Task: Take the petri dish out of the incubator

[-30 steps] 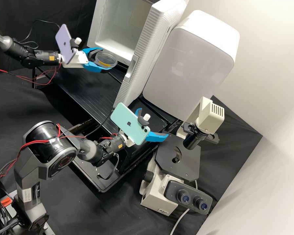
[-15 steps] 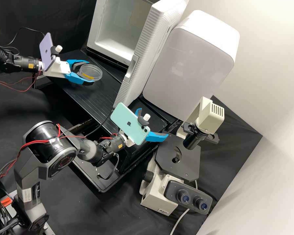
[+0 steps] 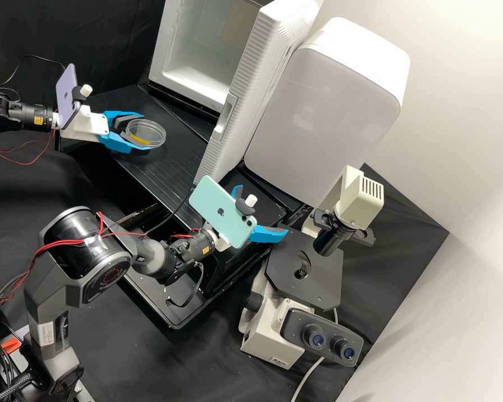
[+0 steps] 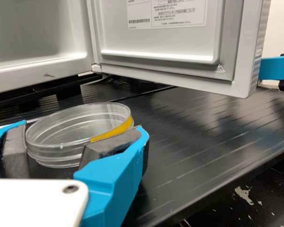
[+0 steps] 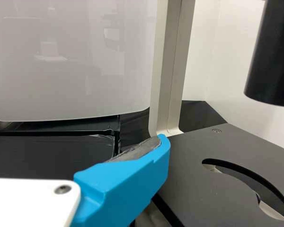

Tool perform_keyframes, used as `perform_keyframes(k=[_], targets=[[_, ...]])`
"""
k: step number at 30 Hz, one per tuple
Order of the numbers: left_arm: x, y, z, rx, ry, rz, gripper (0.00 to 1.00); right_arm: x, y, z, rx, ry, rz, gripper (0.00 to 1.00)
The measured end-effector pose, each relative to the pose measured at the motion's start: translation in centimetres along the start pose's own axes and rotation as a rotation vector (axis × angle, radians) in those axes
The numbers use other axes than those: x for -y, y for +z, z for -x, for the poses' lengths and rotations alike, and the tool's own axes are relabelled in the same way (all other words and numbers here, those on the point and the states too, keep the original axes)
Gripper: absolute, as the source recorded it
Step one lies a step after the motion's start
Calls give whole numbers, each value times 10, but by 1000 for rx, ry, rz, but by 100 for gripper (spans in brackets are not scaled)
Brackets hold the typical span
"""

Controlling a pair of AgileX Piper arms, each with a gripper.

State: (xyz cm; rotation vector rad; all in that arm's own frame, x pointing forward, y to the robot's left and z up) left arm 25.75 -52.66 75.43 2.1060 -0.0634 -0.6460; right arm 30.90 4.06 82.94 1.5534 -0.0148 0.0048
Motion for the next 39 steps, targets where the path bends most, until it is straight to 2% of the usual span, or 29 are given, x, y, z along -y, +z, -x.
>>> perform_keyframes(k=[8,12,22,23,39], targets=[[10,-1,0,-1,-29,9,0,0,0,0,0,0,0,100],[14,-2,-3,2,-25,33,0,0,0,0,0,0,0,100],[16,-2,-8,5,-16,47,0,0,0,0,0,0,0,100],[16,-2,-8,6,-14,46,100,0,0,0,0,0,0,100],[17,-1,-8,-4,-24,58,100,0,0,0,0,0,0,100]])
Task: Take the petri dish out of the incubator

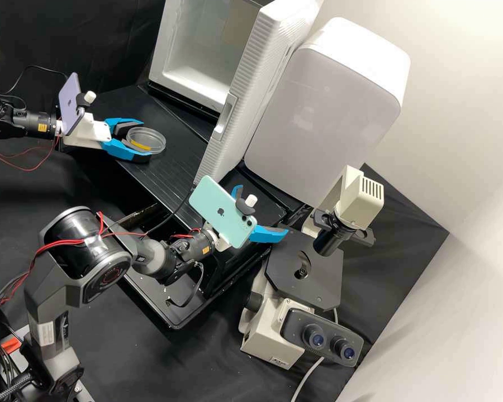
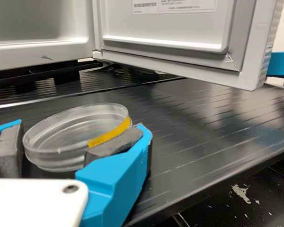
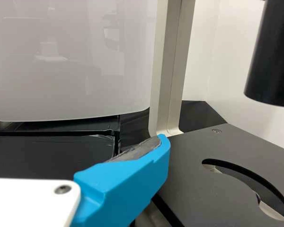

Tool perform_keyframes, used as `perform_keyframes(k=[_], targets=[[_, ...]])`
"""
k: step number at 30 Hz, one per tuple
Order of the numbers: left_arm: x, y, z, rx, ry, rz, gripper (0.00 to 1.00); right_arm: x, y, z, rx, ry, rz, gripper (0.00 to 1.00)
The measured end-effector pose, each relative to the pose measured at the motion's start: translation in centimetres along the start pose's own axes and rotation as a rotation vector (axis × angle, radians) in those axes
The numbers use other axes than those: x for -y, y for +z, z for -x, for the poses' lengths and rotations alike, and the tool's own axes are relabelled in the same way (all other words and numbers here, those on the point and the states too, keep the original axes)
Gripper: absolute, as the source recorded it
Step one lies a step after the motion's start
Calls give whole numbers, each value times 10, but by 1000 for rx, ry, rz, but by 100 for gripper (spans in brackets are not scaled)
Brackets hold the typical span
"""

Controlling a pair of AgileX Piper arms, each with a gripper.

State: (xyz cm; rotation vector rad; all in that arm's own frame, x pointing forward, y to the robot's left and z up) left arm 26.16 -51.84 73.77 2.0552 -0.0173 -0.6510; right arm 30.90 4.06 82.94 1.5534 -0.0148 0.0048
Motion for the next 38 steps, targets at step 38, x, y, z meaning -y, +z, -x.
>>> perform_keyframes(k=[38], targets=[[4,15,11,39,159,-104,100,0,0,0,0,0,0,100]])
